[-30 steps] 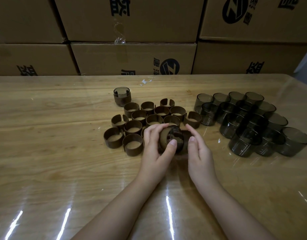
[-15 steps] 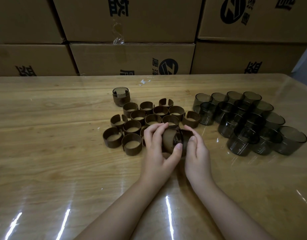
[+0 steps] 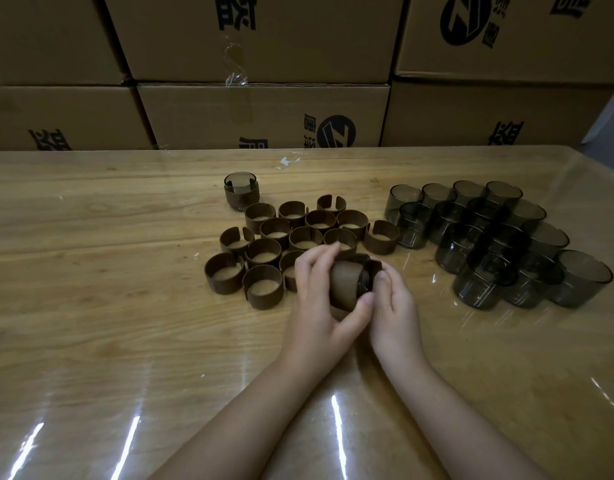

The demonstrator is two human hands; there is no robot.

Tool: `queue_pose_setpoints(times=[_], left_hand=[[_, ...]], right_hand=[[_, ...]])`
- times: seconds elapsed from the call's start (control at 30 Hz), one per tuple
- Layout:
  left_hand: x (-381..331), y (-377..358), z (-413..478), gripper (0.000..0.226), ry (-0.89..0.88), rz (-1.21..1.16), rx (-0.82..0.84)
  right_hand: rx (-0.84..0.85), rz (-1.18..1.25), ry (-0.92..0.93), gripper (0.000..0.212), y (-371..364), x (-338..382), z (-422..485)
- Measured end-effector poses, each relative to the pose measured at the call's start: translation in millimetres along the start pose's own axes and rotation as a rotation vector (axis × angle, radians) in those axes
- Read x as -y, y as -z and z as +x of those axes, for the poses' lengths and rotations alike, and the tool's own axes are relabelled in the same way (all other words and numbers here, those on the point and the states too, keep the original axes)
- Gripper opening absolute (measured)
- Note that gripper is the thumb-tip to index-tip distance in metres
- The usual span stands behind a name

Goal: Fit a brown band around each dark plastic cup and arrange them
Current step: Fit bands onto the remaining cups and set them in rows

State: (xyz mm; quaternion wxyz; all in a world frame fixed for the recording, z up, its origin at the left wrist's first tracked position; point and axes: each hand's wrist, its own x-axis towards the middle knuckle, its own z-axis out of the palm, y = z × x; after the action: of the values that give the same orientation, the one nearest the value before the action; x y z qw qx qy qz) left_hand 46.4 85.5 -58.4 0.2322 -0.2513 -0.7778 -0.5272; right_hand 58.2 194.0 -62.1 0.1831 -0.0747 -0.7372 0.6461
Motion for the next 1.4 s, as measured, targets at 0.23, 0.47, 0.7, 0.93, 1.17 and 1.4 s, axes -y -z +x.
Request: queue_pose_setpoints(times=[0.23, 0.47, 0.7, 0.93, 1.17, 1.4], left_hand=[[8, 7, 6, 0.066, 0.392, -0.405, 0.092], [18, 13, 13, 0.057, 0.783, -1.091, 0.085], [18, 15, 14, 0.048, 0.765, -1.085, 0.128], [18, 17, 16, 0.055, 0.697, -1.054, 0.143], [19, 14, 13, 0.068, 0.707, -0.895, 0.088], [13, 8, 10, 0.053, 0.594, -0.559, 0.068]], right_hand=[[0.116, 0.194, -0.14, 0.029, 9, -2, 8], [0.27, 0.212, -0.163, 0.035, 9, 1, 11], [0.323, 0.305, -0.183, 0.032, 11, 5, 10], [0.369, 0.447, -0.166, 0.034, 6, 8, 5], [0.392, 0.204, -0.031, 0.033, 11, 8, 5], [0.361, -0.287, 0.359, 0.056, 16, 9, -2]])
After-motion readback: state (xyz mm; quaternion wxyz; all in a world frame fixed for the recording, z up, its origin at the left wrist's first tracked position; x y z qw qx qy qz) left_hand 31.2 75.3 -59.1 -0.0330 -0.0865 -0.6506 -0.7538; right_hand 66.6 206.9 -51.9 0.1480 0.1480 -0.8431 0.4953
